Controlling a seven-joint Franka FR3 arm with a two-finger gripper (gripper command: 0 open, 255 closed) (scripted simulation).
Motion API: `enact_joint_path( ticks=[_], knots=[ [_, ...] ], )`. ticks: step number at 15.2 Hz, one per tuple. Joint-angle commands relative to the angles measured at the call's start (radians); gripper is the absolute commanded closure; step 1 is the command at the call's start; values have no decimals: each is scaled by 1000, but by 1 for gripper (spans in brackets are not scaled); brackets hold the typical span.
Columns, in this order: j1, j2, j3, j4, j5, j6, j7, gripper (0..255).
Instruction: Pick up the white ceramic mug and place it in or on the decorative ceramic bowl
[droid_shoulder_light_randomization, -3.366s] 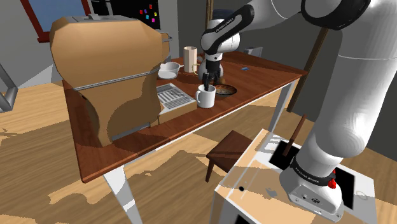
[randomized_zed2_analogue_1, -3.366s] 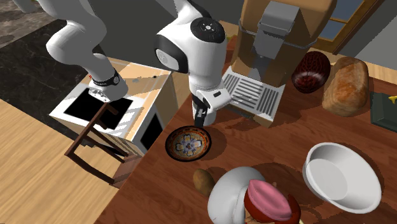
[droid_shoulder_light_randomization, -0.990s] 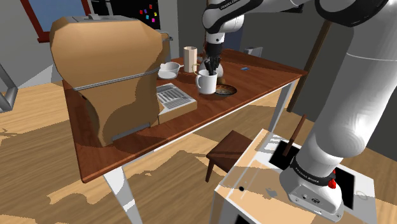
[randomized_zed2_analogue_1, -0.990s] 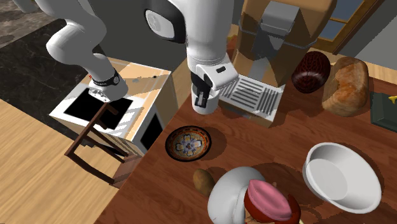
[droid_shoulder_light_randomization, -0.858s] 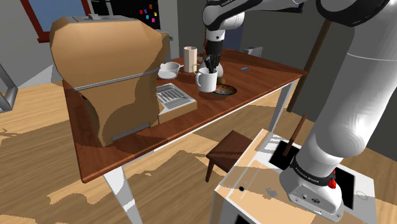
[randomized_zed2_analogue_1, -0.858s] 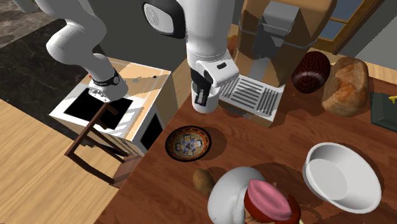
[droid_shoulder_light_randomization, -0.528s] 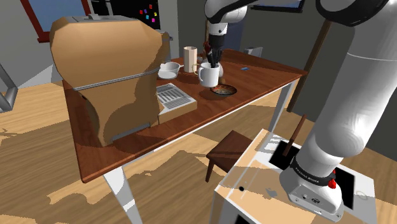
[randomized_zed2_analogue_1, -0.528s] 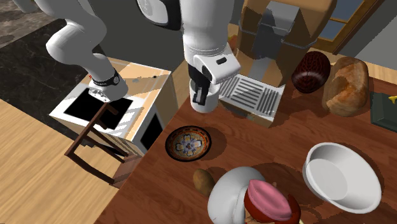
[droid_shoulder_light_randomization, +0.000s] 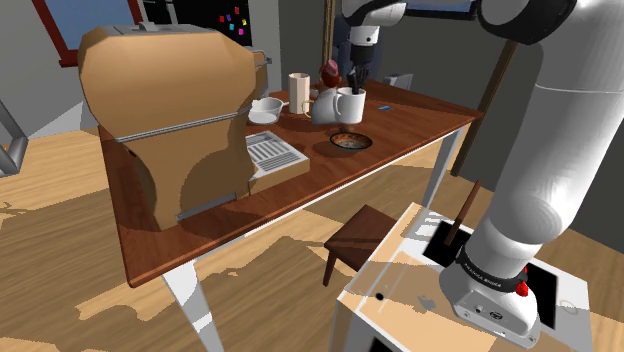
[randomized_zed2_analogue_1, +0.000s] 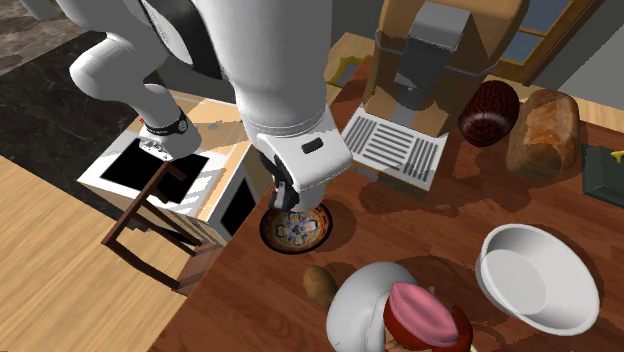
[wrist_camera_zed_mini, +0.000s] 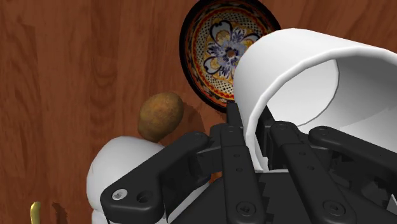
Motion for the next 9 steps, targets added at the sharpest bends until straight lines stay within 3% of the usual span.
enact_joint_path(
  ticks=[1,9],
  knots=[
    [-28,29,-17,58,10,-33,-45,255],
    [-27,38,-15,-23,15,58,-51,255]
  ],
)
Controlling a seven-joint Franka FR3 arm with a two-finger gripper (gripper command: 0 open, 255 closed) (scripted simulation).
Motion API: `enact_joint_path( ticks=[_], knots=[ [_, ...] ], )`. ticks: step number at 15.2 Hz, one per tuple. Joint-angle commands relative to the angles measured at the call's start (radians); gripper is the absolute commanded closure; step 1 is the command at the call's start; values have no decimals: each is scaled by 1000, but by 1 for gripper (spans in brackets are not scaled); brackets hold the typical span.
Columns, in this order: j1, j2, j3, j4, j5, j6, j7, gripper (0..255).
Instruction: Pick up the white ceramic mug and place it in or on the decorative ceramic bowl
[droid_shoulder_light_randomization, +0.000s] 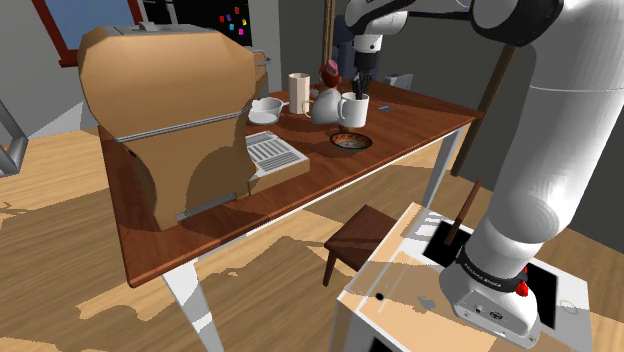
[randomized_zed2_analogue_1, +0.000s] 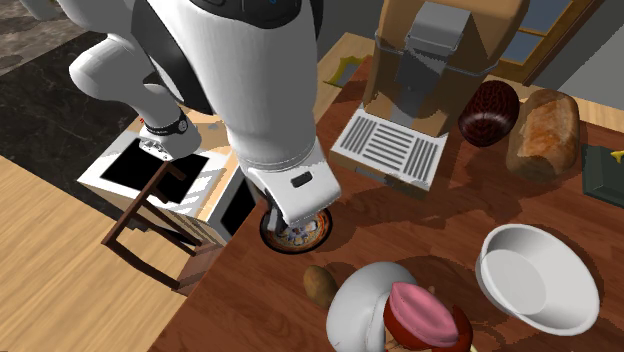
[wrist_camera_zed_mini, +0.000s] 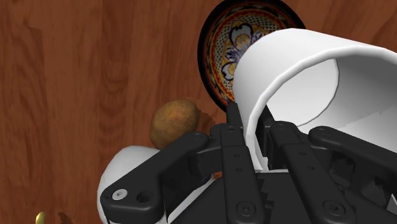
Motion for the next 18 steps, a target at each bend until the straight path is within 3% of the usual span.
enact_joint_path(
  ticks=[1,12,18],
  knots=[
    [0,6,1,-20,3,26,-1,255],
    [-1,45,6,-123,20,165,-15,255],
    [-1,45,6,-123,20,165,-15,255]
  ],
)
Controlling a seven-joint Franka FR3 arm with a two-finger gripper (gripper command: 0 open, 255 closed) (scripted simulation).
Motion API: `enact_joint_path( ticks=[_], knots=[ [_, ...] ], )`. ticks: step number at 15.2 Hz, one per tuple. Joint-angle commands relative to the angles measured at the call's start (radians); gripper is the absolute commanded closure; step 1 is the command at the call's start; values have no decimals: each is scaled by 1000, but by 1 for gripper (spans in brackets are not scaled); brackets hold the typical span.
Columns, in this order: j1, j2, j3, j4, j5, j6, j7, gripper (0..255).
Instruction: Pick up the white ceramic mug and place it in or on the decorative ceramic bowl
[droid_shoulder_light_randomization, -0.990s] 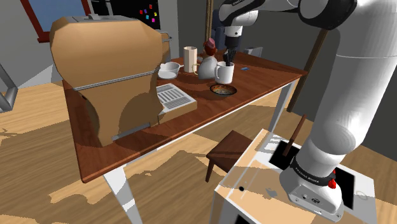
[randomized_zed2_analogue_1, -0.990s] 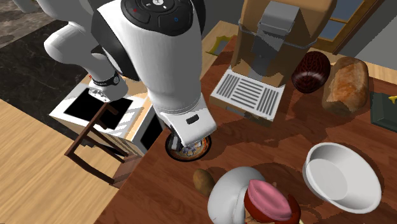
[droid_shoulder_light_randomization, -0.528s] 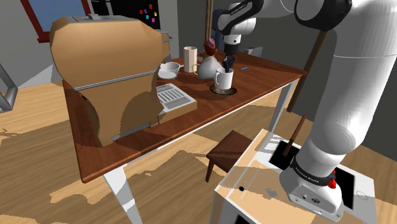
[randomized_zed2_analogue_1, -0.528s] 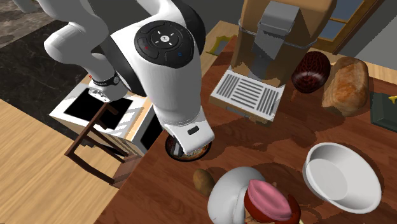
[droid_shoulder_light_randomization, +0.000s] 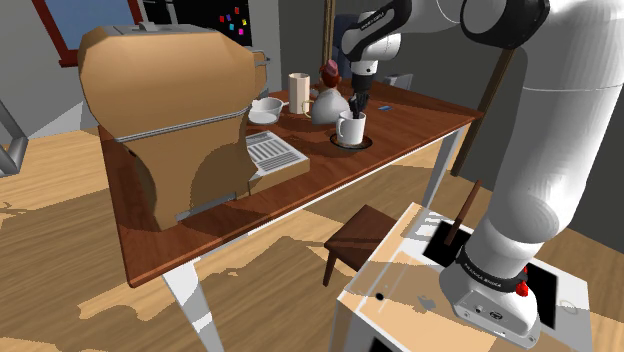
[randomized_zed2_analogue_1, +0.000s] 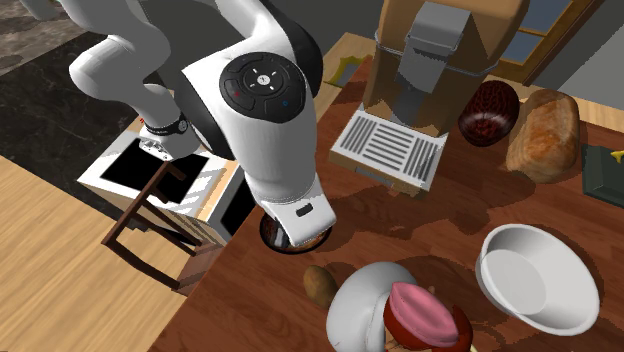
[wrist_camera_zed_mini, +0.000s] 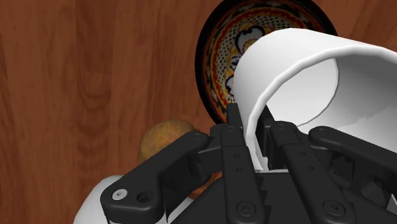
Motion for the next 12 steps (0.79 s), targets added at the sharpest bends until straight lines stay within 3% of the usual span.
enact_joint_path(
  ticks=[1,2,7,12],
  knots=[
    [0,0,0,0,0,0,0,255],
    [0,0,0,0,0,0,0,0],
    [0,0,0,0,0,0,0,0],
    [0,-30,-5,90,-14,-118,10,0]
  ],
)
